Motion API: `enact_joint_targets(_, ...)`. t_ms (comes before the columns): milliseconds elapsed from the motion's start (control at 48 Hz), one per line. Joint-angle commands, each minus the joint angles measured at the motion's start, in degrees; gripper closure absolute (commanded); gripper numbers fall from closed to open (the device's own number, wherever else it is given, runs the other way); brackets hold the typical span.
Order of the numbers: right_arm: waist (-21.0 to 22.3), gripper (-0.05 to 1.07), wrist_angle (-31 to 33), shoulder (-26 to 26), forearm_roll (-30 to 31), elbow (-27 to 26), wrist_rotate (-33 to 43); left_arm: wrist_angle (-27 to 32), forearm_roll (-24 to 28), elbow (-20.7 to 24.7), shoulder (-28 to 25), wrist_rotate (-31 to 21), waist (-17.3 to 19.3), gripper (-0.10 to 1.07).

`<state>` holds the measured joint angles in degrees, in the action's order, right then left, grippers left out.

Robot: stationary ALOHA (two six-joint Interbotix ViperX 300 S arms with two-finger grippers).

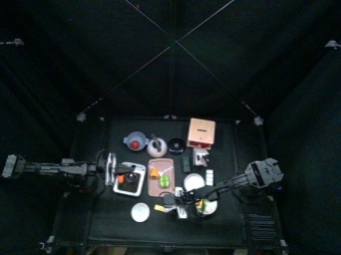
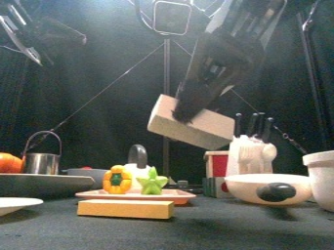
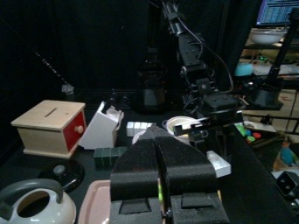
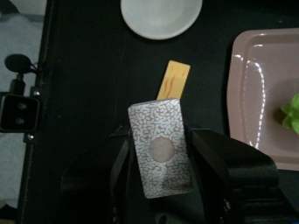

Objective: Place rice block in pan

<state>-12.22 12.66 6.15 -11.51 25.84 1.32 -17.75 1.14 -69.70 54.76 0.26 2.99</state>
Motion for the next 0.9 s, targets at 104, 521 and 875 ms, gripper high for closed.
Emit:
enact_joint_targets(104,1.3,0.48,-0.5,-4.9,-2.6,0.5,0.1,-0.6,0.2,1.1,-0.2,0.0,0.3,0.97)
enact_joint_targets(521,8.4,0.48,-1.3,-14.9,-12.8,11.4,0.4,-0.7,0.2,0.8,-0.2,0.1,0.6,0.97)
enact_joint_targets(875,13.4,0.47,3.1,-17.9,-15.6,13.5,6.5,-0.6,0.2,0.4,-0.2,0.0,1.0,0.97)
